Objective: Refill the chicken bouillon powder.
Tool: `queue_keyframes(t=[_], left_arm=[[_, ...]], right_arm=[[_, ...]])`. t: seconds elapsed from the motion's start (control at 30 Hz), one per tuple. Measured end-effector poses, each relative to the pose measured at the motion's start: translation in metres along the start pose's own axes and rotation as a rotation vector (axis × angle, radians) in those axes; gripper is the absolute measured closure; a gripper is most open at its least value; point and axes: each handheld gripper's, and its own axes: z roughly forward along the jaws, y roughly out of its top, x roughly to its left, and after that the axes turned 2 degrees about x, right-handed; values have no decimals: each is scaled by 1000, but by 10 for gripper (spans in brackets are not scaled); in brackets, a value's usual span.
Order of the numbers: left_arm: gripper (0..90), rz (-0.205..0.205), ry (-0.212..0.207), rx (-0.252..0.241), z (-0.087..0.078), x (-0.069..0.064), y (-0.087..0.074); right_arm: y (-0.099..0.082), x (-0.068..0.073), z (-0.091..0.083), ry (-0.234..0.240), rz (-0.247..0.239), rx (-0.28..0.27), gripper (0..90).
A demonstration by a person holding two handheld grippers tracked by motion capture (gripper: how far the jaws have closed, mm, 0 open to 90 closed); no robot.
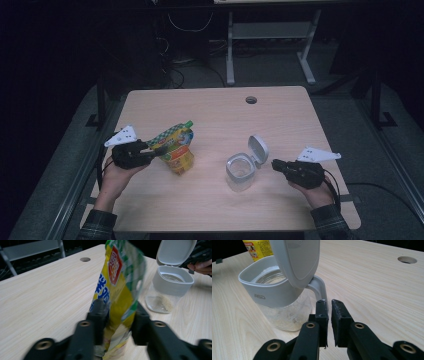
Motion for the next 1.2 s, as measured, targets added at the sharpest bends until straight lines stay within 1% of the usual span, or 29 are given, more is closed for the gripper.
queue_keyframes(t=[0.07, 0.13, 0.23, 0.3, 0.33, 0.37, 0.47, 0.57, 0.7, 0.73, 0.8, 0.87, 0.93, 1.07, 1.2], left_arm=[[792, 15, -1, 9, 1, -1, 1], [875, 30, 8, 15, 2, -2, 2], [897, 40, 8, 18, 4, -3, 3], [900, 49, -1, 20, 5, -3, 5], [900, 54, 2, 21, 6, -3, 6], [900, 49, -1, 18, 6, -4, 6], [900, 50, -6, 10, 9, -5, 9], [900, 58, -15, 11, 12, -7, 15], [900, 63, -42, 6, 14, -11, 22], [900, 65, -53, -2, 15, -13, 24], [900, 73, -77, -15, 16, -16, 30], [900, 85, -85, -22, 17, -20, 35], [900, 97, -109, -28, 18, -25, 41], [900, 121, -133, -34, 20, -31, 51], [900, 122, -161, -51, 21, -35, 59]], right_arm=[[0, 0, 0, -1, 0, -2, 830], [0, 0, -1, -2, 0, -2, 829], [0, 1, -1, -2, -1, 0, 831], [0, 2, -2, -2, -4, -3, 837], [0, 2, -2, 0, -4, -3, 843], [0, 3, -2, 1, -2, -2, 849], [0, 4, -4, 4, -5, -2, 881], [-3, 8, -7, -6, -7, 0, 898], [-4, 14, -13, -22, -12, -16, 900], [-5, 15, -14, -23, -11, -20, 900], [-5, 18, -16, -28, -14, -29, 900], [-6, 20, -18, -33, -9, -38, 900], [-6, 23, -20, -30, -2, -48, 900], [-7, 28, -21, -14, -5, -50, 900], [-5, 35, -20, 8, -12, -62, 900]])
